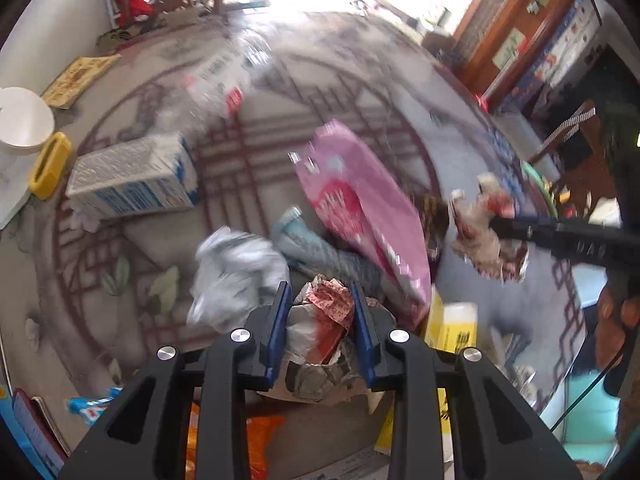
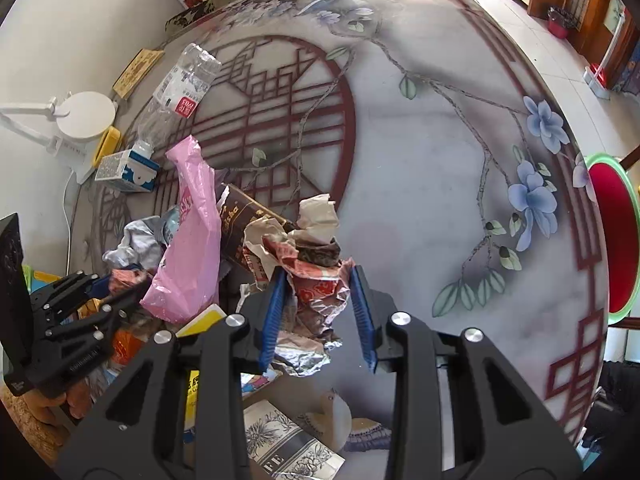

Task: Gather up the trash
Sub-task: 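Grasp the crumpled red-white paper wrapper with the left tool while the right tool holds the wad, then carry both held wrappers over to the red bin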

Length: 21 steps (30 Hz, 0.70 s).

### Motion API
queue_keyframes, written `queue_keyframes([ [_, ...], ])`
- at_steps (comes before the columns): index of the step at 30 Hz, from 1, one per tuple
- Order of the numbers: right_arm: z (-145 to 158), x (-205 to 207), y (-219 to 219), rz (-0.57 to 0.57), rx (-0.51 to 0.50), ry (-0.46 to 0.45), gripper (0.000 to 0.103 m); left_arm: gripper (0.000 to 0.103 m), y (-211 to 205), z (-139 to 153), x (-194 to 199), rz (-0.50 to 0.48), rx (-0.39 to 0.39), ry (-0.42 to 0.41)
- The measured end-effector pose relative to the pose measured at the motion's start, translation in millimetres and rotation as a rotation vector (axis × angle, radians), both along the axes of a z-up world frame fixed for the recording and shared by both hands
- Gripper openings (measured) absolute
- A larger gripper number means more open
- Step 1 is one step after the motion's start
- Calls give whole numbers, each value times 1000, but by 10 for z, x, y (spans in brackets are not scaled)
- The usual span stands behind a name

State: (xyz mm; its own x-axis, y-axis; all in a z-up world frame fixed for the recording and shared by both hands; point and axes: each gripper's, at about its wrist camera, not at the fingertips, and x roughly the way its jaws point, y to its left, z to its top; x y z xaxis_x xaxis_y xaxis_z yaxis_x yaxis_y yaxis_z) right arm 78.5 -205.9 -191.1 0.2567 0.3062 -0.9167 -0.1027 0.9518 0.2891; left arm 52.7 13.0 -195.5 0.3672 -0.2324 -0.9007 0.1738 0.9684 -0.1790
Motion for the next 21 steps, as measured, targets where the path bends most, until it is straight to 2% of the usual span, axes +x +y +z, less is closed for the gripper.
queue_keyframes([
  [4,44,-13,-52,-27,-1,-14,33,27,38,244,-2,27,-23,-73],
  [11,181,-114,-154,-58,11,-49,33,27,-112,578,0,16,-54,-159],
  [18,349,-276,-375,-64,29,-80,33,27,-447,854,28,8,-70,-221],
  [21,365,-314,-533,-79,67,-77,33,27,-646,981,38,4,-72,-250],
])
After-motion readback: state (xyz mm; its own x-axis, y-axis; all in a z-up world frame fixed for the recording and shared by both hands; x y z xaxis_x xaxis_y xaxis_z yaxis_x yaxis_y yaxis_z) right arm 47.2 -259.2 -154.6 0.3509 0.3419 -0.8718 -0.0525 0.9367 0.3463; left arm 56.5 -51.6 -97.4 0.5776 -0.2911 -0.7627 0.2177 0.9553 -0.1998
